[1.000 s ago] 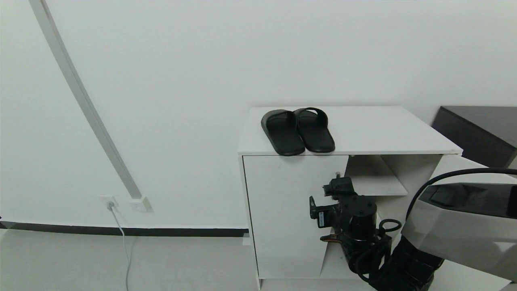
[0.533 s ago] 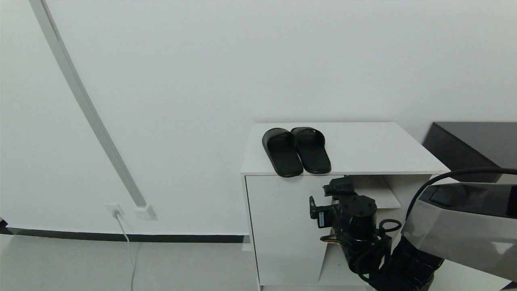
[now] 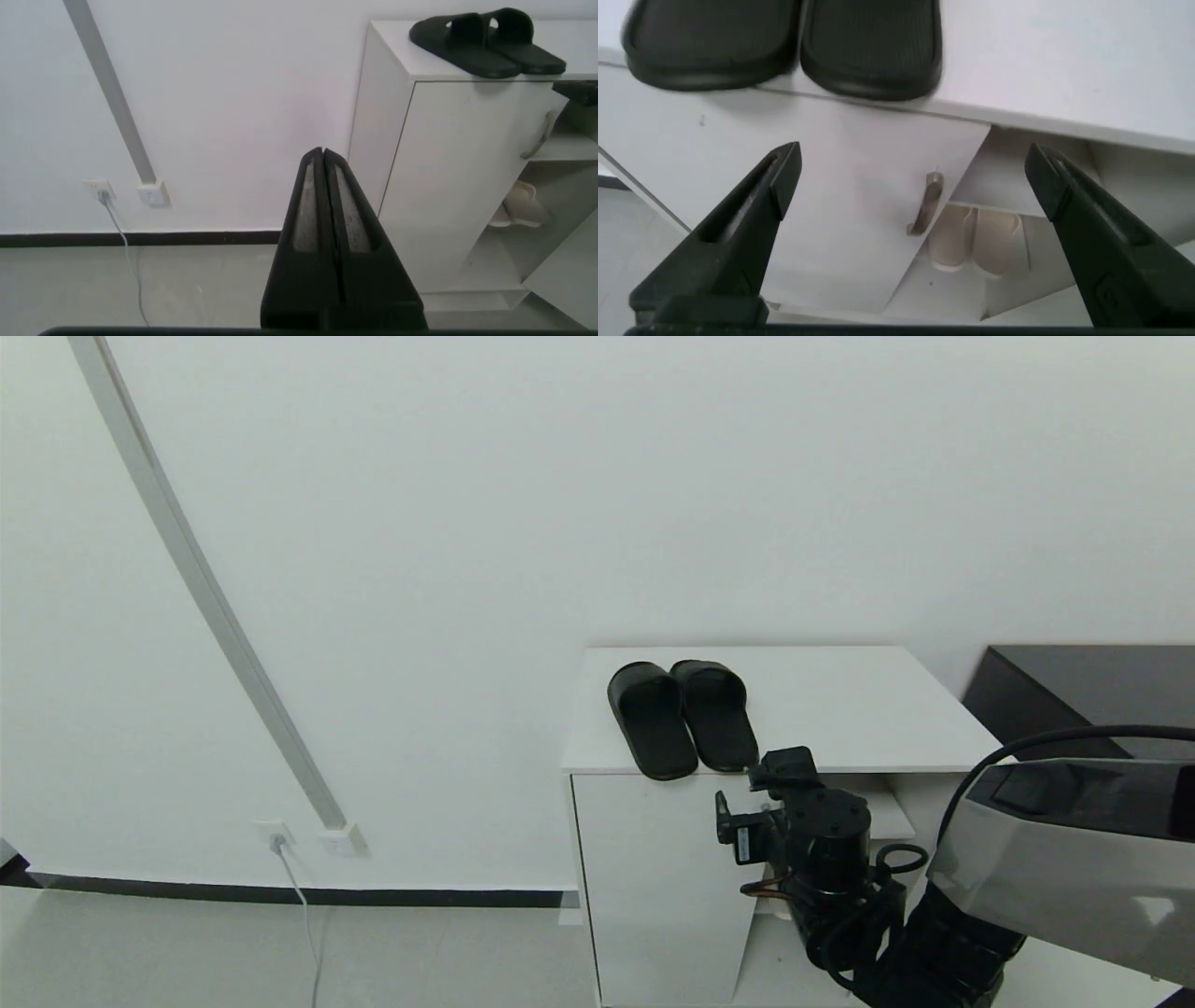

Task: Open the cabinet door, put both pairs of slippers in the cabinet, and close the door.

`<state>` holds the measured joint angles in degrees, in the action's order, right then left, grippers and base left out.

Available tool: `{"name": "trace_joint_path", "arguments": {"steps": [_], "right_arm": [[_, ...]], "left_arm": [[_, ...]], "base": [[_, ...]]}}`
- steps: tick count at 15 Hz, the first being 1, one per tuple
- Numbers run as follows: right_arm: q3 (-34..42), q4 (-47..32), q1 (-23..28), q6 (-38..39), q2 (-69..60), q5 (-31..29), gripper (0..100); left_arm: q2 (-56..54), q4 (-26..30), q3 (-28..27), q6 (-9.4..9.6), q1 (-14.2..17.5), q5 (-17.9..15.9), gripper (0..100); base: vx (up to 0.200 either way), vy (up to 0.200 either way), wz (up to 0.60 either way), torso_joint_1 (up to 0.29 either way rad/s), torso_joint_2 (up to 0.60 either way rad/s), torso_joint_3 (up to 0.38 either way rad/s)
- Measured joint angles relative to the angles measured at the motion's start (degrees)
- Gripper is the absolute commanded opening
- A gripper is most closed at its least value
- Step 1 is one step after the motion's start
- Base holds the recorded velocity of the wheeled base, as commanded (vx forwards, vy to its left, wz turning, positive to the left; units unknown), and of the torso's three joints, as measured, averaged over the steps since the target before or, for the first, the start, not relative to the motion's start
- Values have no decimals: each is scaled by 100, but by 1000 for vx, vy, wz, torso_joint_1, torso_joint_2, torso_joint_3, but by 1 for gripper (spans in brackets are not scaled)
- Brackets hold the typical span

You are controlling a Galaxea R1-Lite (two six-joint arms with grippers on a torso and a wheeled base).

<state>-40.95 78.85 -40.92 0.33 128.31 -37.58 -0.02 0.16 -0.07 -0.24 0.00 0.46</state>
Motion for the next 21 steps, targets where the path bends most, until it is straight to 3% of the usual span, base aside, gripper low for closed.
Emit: {"name": "trace_joint_path", "arguments": {"steps": [4,8,12,17,21], "right_arm": [[-1,9,-2,2,100,26,100],[-268,-227,-6,18,46,532,100],[-1462,-2387,-17,234,-243,556,100],[-3124,-5201,-89,1133,-722,666,100],[-3402,-5302,-129,1220,-785,756,100]], "left_arm": [[0,0,0,0,0,-2,0],[0,2,0,11,0,-9,0],[0,2,0,20,0,-2,0],[0,2,0,17,0,13,0],[0,2,-2,13,0,-11,0]], "base": [[0,0,0,82,-182,-93],[0,0,0,0,0,0],[0,0,0,0,0,0],[0,0,0,0,0,0],[150,0,0,-3,-2,3]]}}
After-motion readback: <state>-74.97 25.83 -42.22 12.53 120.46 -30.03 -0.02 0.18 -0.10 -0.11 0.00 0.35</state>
